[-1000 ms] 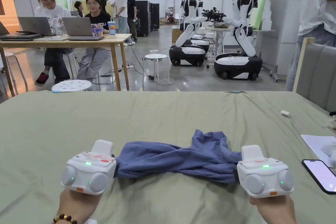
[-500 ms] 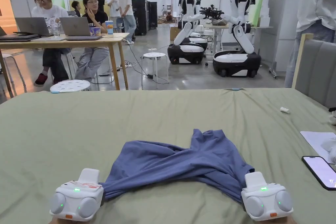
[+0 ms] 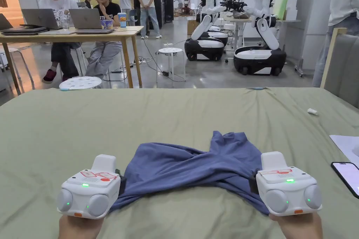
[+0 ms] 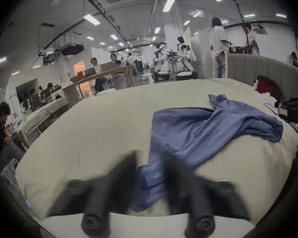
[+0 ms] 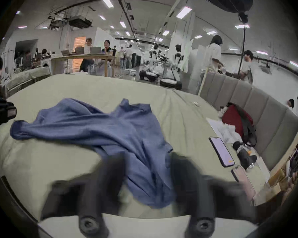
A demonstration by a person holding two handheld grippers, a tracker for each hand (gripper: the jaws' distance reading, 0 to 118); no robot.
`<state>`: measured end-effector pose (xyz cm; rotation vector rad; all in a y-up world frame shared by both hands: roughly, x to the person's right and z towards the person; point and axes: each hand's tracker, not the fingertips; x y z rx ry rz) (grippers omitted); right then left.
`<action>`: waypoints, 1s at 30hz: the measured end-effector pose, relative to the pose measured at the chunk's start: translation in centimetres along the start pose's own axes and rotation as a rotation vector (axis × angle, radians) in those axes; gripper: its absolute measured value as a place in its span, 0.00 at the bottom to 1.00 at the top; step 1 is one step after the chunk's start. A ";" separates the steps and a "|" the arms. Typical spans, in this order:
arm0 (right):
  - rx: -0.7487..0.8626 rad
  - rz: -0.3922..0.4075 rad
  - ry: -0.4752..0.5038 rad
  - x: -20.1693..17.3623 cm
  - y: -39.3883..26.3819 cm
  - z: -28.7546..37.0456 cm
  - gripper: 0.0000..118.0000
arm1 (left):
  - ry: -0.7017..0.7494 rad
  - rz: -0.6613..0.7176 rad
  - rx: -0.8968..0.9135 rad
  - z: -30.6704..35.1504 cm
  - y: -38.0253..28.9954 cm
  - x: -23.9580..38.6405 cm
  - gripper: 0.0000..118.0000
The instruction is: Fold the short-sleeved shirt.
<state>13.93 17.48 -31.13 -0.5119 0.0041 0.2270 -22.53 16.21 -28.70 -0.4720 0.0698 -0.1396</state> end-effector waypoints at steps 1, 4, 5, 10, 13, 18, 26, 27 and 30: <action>-0.001 0.002 0.000 -0.5 0.1 -0.2 0.01 | 0.000 0.017 -0.007 -0.2 -0.2 0.0 0.00; -0.002 0.014 0.032 -1.2 0.3 -0.4 0.00 | 0.000 0.053 -0.032 -0.8 -0.9 -0.6 0.00; -0.005 0.012 0.042 -1.4 0.3 -0.4 0.00 | 0.012 0.059 -0.043 -0.9 -1.2 -0.9 0.00; -0.002 0.032 0.052 -2.0 0.6 -0.6 0.00 | 0.021 0.096 -0.088 -1.1 -2.1 -2.3 0.19; -0.009 0.024 0.062 -2.2 0.7 -0.9 0.00 | 0.010 0.123 -0.123 -1.2 -2.6 -3.0 0.33; -0.017 0.018 0.087 -2.8 0.5 -1.1 0.00 | 0.020 0.114 -0.145 -1.9 -3.5 -3.5 0.43; -0.040 0.031 0.099 -3.0 -0.4 -1.5 0.00 | -0.036 0.156 -0.177 -4.0 -4.5 -3.2 0.58; -0.043 0.031 0.100 -3.0 -0.5 -1.7 0.00 | -0.042 0.159 -0.187 -4.3 -4.6 -3.0 0.61; -0.048 0.031 0.097 -2.8 -0.6 -1.8 0.00 | -0.043 0.139 -0.203 -4.6 -4.4 -3.0 0.58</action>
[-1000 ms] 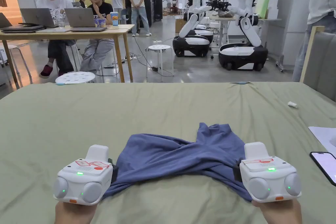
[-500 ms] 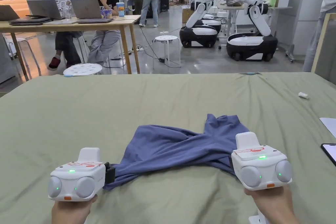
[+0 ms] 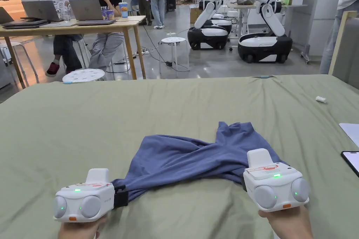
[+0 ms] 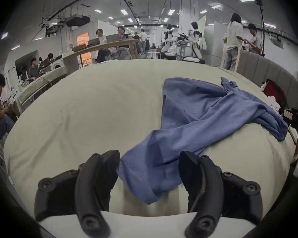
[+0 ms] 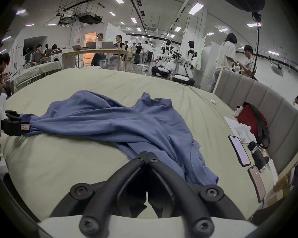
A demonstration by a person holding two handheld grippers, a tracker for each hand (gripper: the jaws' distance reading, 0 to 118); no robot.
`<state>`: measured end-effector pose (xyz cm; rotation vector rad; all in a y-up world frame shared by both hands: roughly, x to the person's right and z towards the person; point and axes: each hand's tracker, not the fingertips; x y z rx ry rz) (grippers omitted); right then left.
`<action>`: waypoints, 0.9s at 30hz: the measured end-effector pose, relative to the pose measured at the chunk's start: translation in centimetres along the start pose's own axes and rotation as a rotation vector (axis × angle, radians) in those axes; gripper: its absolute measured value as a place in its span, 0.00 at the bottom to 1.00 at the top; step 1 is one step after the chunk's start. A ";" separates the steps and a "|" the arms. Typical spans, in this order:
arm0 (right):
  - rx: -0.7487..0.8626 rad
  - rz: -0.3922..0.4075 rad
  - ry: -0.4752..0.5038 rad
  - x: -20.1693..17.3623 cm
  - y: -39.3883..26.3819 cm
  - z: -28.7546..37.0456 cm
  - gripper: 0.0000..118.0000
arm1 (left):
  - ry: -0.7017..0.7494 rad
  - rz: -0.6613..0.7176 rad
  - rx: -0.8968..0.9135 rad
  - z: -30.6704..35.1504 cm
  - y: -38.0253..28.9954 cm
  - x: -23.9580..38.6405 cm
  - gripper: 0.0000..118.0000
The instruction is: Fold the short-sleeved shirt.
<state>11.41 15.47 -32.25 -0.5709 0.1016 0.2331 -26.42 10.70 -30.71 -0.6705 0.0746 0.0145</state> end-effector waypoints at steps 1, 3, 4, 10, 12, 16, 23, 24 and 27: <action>0.000 0.000 -0.001 0.0 0.0 0.1 0.00 | -0.007 -0.004 -0.003 0.0 0.0 0.0 0.45; -0.002 -0.002 0.000 0.0 0.0 0.2 0.00 | -0.010 -0.007 -0.007 0.1 0.0 0.0 0.02; -0.002 -0.004 0.001 0.1 0.0 0.2 0.00 | -0.010 -0.004 -0.007 0.1 0.0 0.1 0.02; 0.001 0.001 0.002 0.5 0.0 0.3 0.00 | 0.016 0.002 0.025 1.1 0.0 0.3 0.01; 0.002 0.001 -0.003 0.9 0.1 0.2 0.00 | 0.012 0.002 0.047 1.6 0.5 0.3 0.01; -0.005 -0.019 -0.014 2.3 0.8 -0.7 0.00 | 0.008 -0.014 0.067 1.8 1.8 0.7 0.01; -0.055 -0.090 0.021 7.1 5.8 -6.8 0.00 | -0.022 -0.040 0.068 -0.6 6.1 3.3 0.01; -0.076 -0.114 0.026 8.0 6.8 -8.1 0.00 | -0.022 -0.054 0.064 -1.2 6.8 3.7 0.01; -0.091 -0.112 0.028 10.0 10.0 -11.8 0.18 | -0.015 -0.072 0.056 -2.8 9.1 4.9 0.01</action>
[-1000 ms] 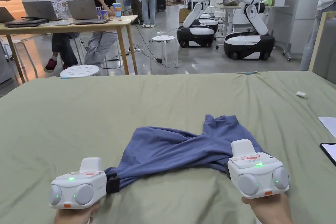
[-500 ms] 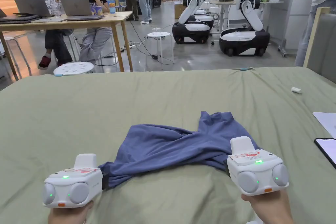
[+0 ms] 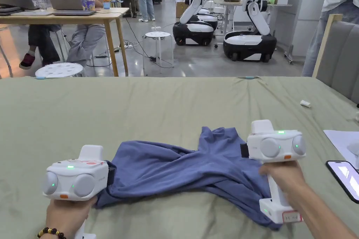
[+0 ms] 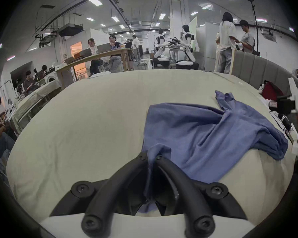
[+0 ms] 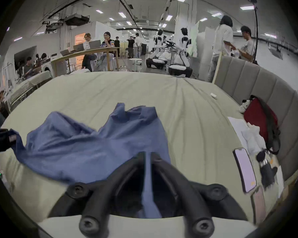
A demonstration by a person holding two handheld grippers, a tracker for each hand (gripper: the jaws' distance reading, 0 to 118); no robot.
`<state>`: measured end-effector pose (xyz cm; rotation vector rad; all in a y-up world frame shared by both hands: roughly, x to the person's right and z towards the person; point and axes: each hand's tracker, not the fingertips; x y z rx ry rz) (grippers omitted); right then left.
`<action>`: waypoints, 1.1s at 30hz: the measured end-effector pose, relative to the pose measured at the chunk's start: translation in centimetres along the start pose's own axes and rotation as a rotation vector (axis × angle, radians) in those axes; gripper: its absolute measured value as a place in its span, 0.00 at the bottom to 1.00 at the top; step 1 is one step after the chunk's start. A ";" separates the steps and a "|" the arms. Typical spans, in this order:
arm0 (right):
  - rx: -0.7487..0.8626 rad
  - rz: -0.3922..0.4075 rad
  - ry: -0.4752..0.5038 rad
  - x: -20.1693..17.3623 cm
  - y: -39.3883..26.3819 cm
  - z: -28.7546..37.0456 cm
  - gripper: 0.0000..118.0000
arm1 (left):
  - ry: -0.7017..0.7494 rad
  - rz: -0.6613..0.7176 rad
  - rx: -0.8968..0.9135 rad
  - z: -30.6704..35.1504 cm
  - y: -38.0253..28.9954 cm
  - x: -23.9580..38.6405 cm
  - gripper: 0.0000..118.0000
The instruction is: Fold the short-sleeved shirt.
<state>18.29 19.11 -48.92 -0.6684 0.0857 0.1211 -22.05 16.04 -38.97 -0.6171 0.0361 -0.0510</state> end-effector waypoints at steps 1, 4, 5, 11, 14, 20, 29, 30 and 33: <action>-0.026 0.013 0.005 0.4 1.1 -1.2 0.32 | 0.001 -0.002 -0.001 -0.6 0.7 0.3 0.01; -0.098 0.009 0.003 1.1 3.4 -4.4 0.55 | 0.009 -0.032 0.000 -2.4 2.2 1.1 0.01; -0.111 -0.001 0.005 1.4 4.0 -5.5 0.55 | 0.015 -0.039 0.004 -3.0 2.4 1.4 0.01; -0.264 0.025 -0.029 1.7 4.3 -11.6 0.55 | 0.006 -0.022 -0.030 -4.8 2.5 1.2 0.01; -0.306 0.002 -0.008 1.8 3.3 -13.2 0.55 | 0.017 -0.034 -0.045 -4.9 2.1 1.3 0.01; -0.329 0.025 0.018 1.1 2.0 -14.3 0.55 | 0.019 -0.024 -0.055 -5.0 1.9 0.9 0.01; -0.209 0.036 0.037 0.9 3.7 -10.5 0.02 | 0.013 -0.028 -0.035 -4.3 2.8 1.5 0.01; -0.173 0.047 0.033 0.6 4.4 -9.3 0.02 | 0.008 -0.014 0.000 -4.1 3.4 1.4 0.01; -0.059 0.053 0.031 0.1 7.7 -6.1 0.02 | 0.015 -0.013 0.034 -3.8 6.6 1.3 0.01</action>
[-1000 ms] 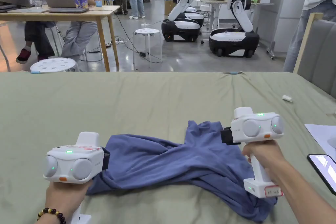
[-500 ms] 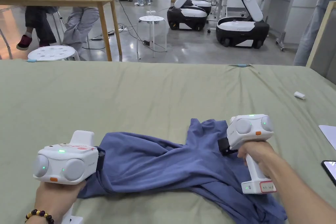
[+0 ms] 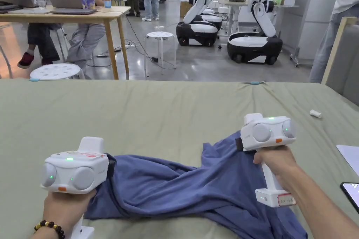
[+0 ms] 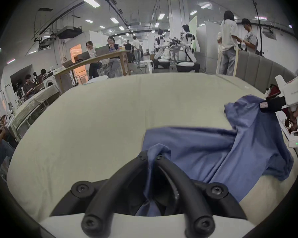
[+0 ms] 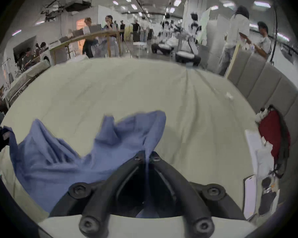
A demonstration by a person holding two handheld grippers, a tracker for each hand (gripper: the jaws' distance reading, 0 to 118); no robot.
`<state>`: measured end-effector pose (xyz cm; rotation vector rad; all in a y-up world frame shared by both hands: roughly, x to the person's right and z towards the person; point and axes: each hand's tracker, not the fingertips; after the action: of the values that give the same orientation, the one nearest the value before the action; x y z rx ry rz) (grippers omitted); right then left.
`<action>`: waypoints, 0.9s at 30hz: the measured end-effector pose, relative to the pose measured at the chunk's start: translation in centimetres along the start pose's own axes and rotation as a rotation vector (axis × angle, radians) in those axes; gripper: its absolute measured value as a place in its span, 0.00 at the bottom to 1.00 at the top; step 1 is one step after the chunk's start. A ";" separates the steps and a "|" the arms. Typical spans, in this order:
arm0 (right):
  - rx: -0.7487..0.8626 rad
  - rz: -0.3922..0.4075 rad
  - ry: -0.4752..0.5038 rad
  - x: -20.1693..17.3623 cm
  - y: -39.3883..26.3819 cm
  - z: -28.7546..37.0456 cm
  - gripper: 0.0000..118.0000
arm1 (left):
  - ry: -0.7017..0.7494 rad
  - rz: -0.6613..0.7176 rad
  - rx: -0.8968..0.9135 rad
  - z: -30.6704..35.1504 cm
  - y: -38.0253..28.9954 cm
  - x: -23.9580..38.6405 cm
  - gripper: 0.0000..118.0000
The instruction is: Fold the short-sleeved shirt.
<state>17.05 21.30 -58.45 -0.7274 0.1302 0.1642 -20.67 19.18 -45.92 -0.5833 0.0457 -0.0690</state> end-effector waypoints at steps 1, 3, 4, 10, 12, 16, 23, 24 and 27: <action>0.034 0.023 -0.021 -0.2 1.3 0.7 0.02 | 0.001 -0.005 0.023 0.2 1.2 0.0 0.01; 0.125 0.084 -0.079 -1.0 4.1 2.8 0.02 | 0.028 -0.029 0.097 0.9 4.7 0.1 0.01; 0.162 0.101 -0.108 -1.3 5.4 3.8 0.02 | 0.042 -0.051 0.129 1.3 6.5 0.1 0.01; 0.336 0.107 -0.198 -2.5 13.0 8.6 0.02 | 0.053 0.015 0.256 2.9 17.8 -0.2 0.01; 0.378 0.087 -0.205 -2.1 16.0 10.0 0.02 | 0.081 -0.037 0.301 3.2 21.7 -0.3 0.01; 0.438 0.078 -0.300 -0.1 22.1 12.2 0.02 | 0.160 -0.040 0.370 4.1 28.1 -1.5 0.01; 0.592 0.048 -0.412 3.2 31.8 17.0 0.02 | 0.266 0.025 0.460 5.1 35.3 -4.9 0.01; 0.599 0.053 -0.425 3.3 32.9 17.7 0.02 | 0.281 0.031 0.466 5.0 36.1 -5.4 0.01; 0.621 0.079 -0.427 3.2 35.1 18.9 0.02 | 0.335 0.004 0.461 4.5 37.9 -6.4 0.01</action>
<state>14.49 60.05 -67.85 -0.0586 -0.1943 0.3316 -24.76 53.71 -62.95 -0.1058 0.3471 -0.1676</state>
